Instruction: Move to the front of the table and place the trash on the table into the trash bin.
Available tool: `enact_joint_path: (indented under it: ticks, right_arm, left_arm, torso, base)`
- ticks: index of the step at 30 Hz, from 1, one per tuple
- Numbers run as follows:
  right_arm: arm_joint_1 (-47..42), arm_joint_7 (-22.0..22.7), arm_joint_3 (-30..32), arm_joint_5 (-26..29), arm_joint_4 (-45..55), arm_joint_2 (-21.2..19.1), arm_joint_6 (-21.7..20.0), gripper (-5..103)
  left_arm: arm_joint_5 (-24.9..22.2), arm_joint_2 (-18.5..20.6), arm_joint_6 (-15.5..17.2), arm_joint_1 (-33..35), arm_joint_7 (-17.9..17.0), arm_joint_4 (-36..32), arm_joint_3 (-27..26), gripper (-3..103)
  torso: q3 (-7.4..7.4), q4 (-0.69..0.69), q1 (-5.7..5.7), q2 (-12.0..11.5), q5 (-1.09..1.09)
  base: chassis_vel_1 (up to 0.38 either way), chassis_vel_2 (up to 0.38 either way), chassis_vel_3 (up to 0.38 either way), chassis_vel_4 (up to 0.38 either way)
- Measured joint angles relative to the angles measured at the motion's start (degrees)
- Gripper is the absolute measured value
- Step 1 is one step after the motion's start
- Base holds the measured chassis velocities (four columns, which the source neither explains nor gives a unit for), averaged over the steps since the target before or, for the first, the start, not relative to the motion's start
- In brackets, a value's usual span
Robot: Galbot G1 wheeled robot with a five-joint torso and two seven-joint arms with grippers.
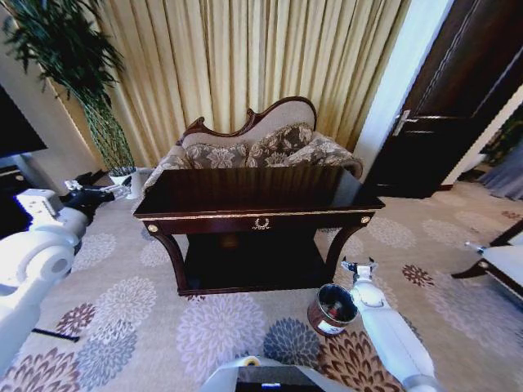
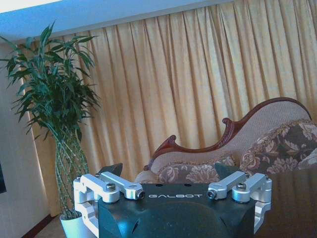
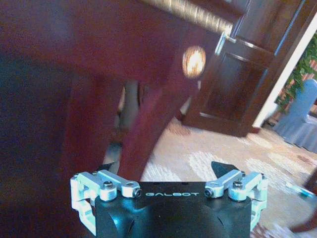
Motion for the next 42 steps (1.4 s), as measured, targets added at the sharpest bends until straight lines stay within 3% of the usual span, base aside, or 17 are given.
enact_joint_path:
  ticks: [4,10,14,19,27,29,42]
  right_arm:
    - [-2.69,-0.04,0.88,5.24,8.72,-0.37,-1.02,100]
    - [-11.20,-1.68,2.70,11.92,31.90,-3.00,-1.75,100]
    - [-14.19,-0.52,1.58,11.77,44.33,-4.07,-5.26,100]
    - [-15.26,0.87,-0.07,12.60,52.51,-4.63,-9.23,100]
    - [-16.84,1.68,0.47,14.91,60.27,-6.18,-10.43,100]
    - [-17.19,2.50,1.98,16.98,64.65,-8.03,-12.43,100]
    - [-17.24,2.98,2.09,17.29,64.71,-9.01,-13.34,100]
  left_arm:
    - [-0.21,-0.03,-0.11,0.07,-0.09,-0.01,-0.44,100]
    - [-1.00,-0.02,-0.35,0.03,-0.12,-0.34,-1.37,100]
    - [-0.57,-0.59,-0.44,-0.66,-0.10,-0.47,-0.04,100]
    - [-0.13,-0.92,-0.50,-0.77,-0.13,-0.92,0.70,100]
    - [0.12,-1.86,-0.95,-0.14,-0.06,-1.09,0.07,100]
    - [0.92,-2.54,-0.93,0.03,0.10,-2.02,0.61,100]
    - [2.75,-2.94,-0.42,1.01,0.70,-4.32,0.50,100]
  torso:
    - [0.00,0.01,0.00,0.00,0.00]
    - [-0.01,-0.01,0.00,0.01,-0.02]
    - [-0.01,0.00,-0.01,0.00,-0.03]
    - [0.00,0.01,0.00,0.00,-0.01]
    - [0.00,0.01,0.00,0.00,0.00]
    - [0.00,0.00,0.00,0.00,0.00]
    - [0.00,0.00,-0.01,0.00,-0.01]
  base:
    - [0.000,0.000,0.000,0.000]
    - [0.000,0.000,0.000,0.000]
    - [0.000,0.000,0.000,0.000]
    - [0.000,0.000,0.000,0.000]
    - [0.015,-0.014,-0.011,0.012]
    - [0.104,-0.124,-0.106,0.102]
    - [0.141,-0.140,-0.128,0.132]
